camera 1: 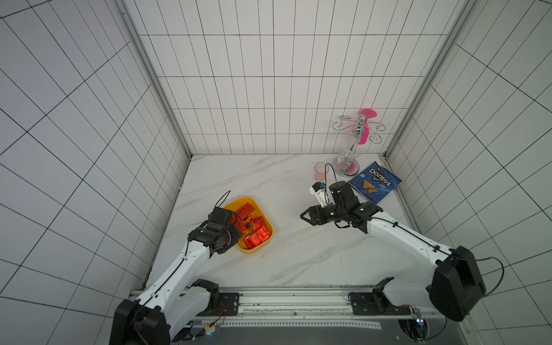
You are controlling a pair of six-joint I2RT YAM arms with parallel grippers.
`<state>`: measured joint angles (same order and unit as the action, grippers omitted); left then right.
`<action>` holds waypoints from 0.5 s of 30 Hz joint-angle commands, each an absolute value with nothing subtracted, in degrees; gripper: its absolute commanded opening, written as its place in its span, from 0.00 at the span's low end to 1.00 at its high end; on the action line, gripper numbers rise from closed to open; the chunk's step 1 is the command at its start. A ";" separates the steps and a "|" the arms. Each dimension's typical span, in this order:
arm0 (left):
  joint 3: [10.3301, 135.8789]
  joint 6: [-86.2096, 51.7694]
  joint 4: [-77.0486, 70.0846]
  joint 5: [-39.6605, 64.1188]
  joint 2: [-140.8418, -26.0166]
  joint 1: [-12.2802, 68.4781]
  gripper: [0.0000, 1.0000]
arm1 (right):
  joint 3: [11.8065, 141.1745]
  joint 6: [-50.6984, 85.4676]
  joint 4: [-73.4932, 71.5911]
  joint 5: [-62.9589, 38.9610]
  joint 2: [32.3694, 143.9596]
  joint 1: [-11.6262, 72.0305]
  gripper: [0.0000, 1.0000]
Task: Take the tea bags out of the storage box
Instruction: Pick up the storage box at the center of the board, then pick up the tea bag from the storage box.
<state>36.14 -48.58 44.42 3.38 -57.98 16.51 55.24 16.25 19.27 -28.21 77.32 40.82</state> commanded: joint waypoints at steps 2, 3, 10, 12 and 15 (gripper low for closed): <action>44.27 -41.47 43.99 4.53 -61.17 20.37 0.00 | 61.31 8.44 24.27 -30.66 80.37 45.39 0.51; 46.07 -40.11 45.37 4.73 -62.00 21.22 0.00 | 62.04 7.06 24.77 -31.14 81.01 45.88 0.51; 56.52 -31.50 53.42 8.62 -65.04 23.98 0.00 | 64.42 -5.30 23.27 -34.00 85.37 48.64 0.51; 58.42 -28.77 54.54 8.83 -65.09 24.30 0.00 | 65.89 -7.92 23.94 -34.42 86.91 49.27 0.51; 60.42 -24.63 56.31 7.83 -65.89 24.35 0.00 | 68.47 -9.30 24.26 -35.26 88.60 49.72 0.50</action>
